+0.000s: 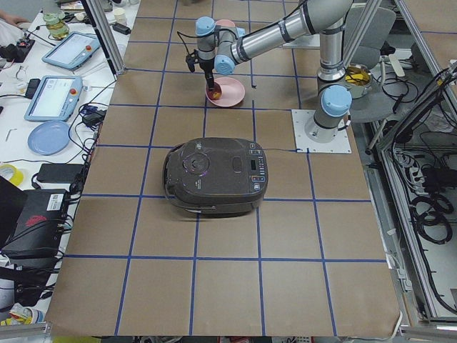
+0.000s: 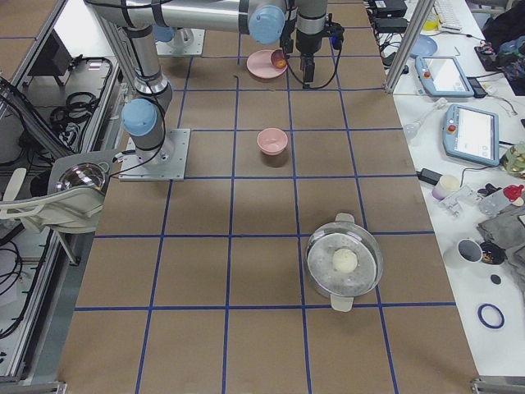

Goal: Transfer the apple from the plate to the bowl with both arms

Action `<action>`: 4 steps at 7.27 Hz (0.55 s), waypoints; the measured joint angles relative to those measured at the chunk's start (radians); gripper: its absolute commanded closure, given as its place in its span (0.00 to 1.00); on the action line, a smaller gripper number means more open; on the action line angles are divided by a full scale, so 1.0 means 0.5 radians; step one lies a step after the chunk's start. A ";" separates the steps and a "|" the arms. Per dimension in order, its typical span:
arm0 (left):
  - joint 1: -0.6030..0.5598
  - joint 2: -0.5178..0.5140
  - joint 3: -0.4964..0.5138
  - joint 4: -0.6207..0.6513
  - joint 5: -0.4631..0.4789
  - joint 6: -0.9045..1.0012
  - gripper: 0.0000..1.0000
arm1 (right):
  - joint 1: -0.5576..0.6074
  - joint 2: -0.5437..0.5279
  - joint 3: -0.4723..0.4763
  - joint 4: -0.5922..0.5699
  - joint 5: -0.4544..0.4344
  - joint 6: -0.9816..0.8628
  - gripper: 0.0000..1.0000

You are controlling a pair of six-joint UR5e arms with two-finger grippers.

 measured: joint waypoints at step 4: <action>-0.009 -0.085 -0.056 0.011 0.003 0.035 0.93 | -0.365 0.024 0.706 -0.631 0.007 -0.412 0.05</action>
